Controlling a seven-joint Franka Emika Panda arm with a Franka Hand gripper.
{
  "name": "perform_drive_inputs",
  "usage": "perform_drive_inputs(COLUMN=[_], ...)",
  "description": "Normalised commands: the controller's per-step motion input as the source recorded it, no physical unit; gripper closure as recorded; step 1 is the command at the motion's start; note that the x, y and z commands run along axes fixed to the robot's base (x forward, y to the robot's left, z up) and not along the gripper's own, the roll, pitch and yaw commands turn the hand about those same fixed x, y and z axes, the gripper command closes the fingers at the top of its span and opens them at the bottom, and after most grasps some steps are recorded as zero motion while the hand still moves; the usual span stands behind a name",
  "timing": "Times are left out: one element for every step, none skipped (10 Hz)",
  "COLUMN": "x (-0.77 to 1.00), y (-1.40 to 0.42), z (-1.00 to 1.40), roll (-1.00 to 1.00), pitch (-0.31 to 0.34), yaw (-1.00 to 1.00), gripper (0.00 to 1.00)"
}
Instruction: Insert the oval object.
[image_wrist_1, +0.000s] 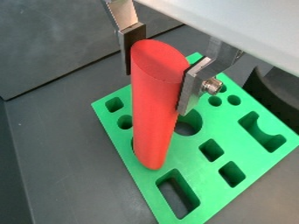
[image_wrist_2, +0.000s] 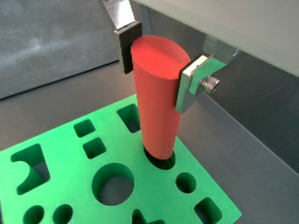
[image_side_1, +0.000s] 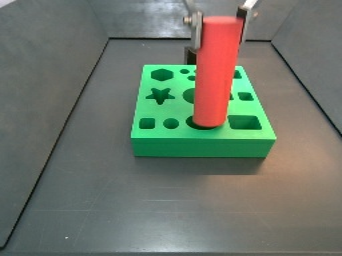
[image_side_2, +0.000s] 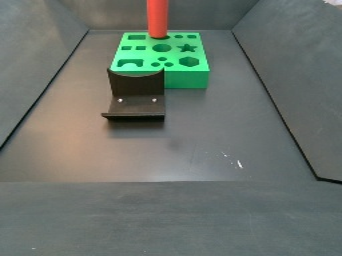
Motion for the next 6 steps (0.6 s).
perform_drive_inputs(x=[0.0, -0.03, -0.06, -0.07, -0.07, -0.06], y=[0.0, -0.03, -0.04, -0.01, -0.04, -0.11], z=[-0.05, -0.1, -0.08, -0.06, -0.12, -0.16], roll=[0.19, 0.3, 0.35, 0.35, 0.3, 0.19], pitch=[0.004, 0.0, 0.01, 0.014, 0.0, 0.0], yaw=[0.01, 0.03, 0.02, 0.03, 0.05, 0.04], gripper=[1.0, 1.0, 1.0, 1.0, 1.0, 1.0])
